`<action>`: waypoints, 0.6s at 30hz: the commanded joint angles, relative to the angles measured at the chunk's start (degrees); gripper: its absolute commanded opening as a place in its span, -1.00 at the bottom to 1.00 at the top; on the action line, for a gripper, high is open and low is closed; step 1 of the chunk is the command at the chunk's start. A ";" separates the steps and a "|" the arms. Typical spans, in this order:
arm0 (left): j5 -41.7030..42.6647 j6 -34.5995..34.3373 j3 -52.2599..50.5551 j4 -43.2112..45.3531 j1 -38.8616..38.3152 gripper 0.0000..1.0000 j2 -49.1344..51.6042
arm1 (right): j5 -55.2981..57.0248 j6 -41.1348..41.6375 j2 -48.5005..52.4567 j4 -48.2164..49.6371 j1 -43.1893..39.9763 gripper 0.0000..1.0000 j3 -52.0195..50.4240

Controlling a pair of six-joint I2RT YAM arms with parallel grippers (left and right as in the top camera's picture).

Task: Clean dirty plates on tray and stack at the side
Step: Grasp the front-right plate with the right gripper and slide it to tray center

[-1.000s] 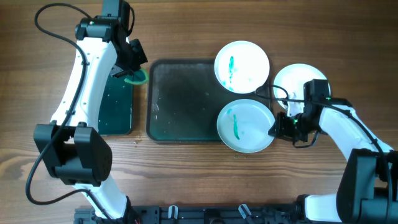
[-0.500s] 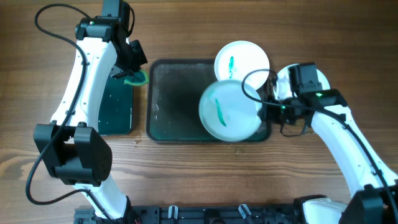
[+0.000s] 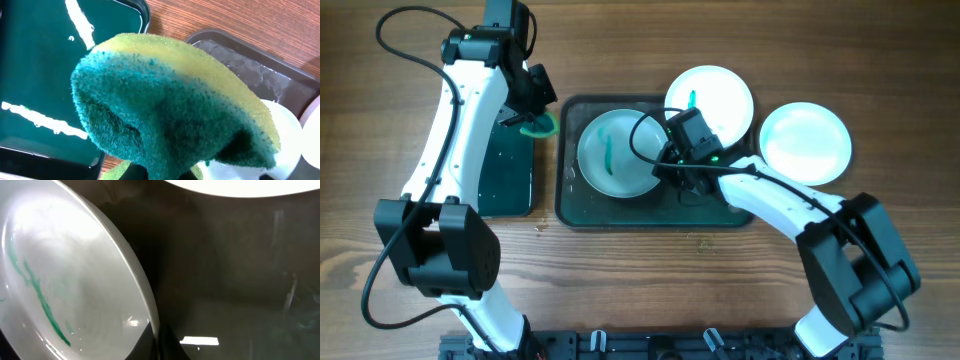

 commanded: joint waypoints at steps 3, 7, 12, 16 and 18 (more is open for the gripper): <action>0.48 0.50 0.68 0.22 -0.07 -0.92 -0.33 | -0.42 -0.35 2.67 0.96 0.46 -0.64 0.72; 0.48 0.50 0.68 0.24 -0.07 -0.92 -0.33 | -2.82 -6.88 2.67 -1.73 -0.52 -0.56 3.08; 0.48 0.50 0.68 0.22 -0.07 -0.92 -0.33 | -4.46 -20.65 2.67 -14.51 -5.84 -0.53 12.76; 0.48 0.50 0.68 0.22 -0.07 -0.92 -0.33 | -6.19 -32.92 4.02 -16.26 -9.57 -0.53 16.09; 0.48 0.50 0.68 0.22 -0.07 -0.92 -0.33 | -9.38 -37.11 5.11 -16.81 -10.19 -0.49 16.22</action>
